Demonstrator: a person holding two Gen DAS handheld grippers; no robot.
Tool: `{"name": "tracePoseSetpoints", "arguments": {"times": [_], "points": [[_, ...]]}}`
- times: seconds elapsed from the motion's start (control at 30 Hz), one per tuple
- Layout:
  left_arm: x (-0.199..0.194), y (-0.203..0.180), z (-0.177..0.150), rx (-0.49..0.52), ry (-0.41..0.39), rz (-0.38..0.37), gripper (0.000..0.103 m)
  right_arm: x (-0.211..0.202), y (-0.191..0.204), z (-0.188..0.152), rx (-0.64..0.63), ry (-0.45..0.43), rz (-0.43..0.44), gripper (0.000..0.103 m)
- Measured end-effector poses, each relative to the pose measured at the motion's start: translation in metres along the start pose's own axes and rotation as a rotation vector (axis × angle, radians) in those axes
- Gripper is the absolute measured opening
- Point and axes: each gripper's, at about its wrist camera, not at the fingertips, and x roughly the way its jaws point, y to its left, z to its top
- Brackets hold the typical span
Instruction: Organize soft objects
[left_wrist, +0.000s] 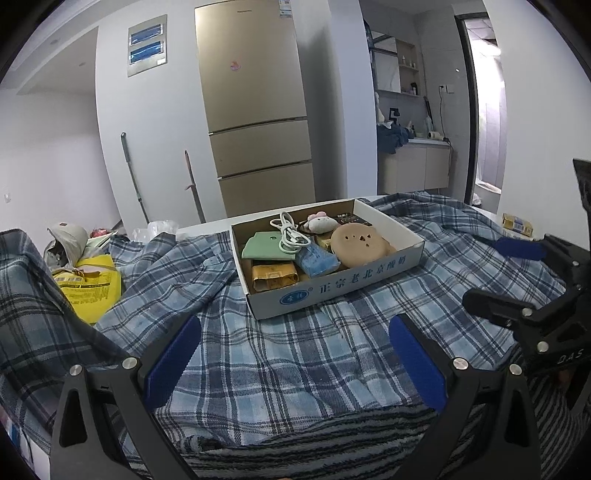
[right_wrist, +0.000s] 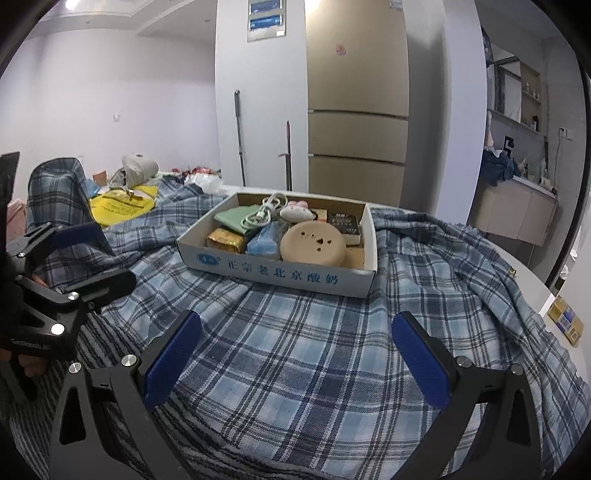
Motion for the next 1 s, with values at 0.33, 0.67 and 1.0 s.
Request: {"name": "tracePoseSetpoints", "arguments": {"times": [0.33, 0.67, 1.0], "points": [[0.009, 0.010, -0.001, -0.065, 0.041, -0.013, 0.103, -0.002, -0.002, 0.002, 0.013, -0.010, 0.005, 0.103], [0.009, 0.009, -0.001, -0.060, 0.042, -0.014, 0.103, -0.005, -0.007, 0.001, 0.042, -0.025, 0.025, 0.103], [0.008, 0.008, -0.002, -0.052, 0.037, -0.010, 0.103, -0.005, -0.008, 0.001, 0.036, -0.022, 0.020, 0.103]]}}
